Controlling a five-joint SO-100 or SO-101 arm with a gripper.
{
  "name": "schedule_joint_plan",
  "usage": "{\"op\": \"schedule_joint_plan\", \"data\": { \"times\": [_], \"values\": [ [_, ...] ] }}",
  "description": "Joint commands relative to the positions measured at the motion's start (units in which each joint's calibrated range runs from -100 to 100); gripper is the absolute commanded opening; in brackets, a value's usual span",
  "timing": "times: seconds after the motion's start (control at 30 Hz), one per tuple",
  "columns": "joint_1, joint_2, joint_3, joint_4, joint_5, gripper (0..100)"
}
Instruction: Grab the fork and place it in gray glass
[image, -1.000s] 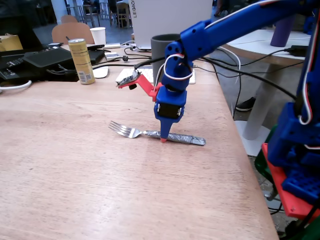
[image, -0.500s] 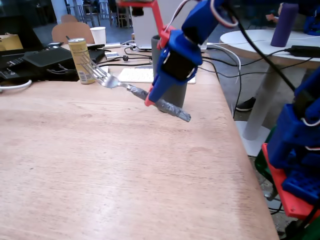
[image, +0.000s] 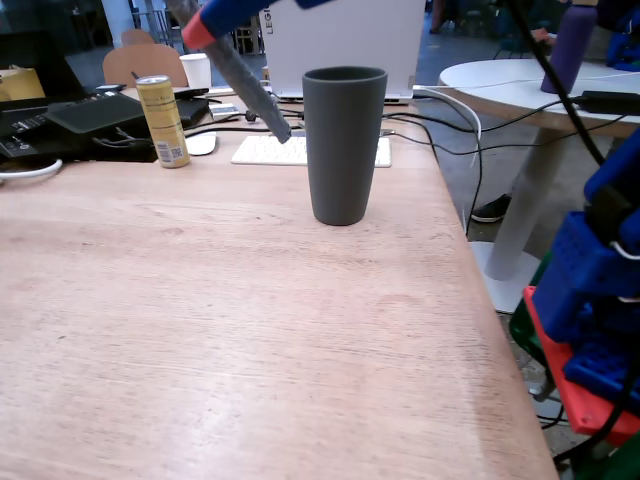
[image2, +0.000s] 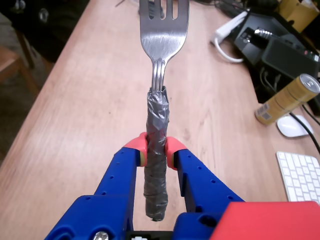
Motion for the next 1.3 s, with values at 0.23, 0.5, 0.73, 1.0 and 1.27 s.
{"op": "schedule_joint_plan", "data": {
  "times": [0.23, 0.5, 0.73, 1.0, 1.27],
  "values": [
    [17.83, -9.37, -3.54, -1.15, 3.76, 0],
    [34.41, -9.03, -2.5, -18.31, 3.76, 0],
    [48.45, -5.09, -2.41, -23.23, 3.57, 0],
    [47.1, 2.63, -2.5, -25.04, 0.98, 0],
    [39.65, 3.15, -2.41, -25.04, -4.49, 0]
  ]
}}
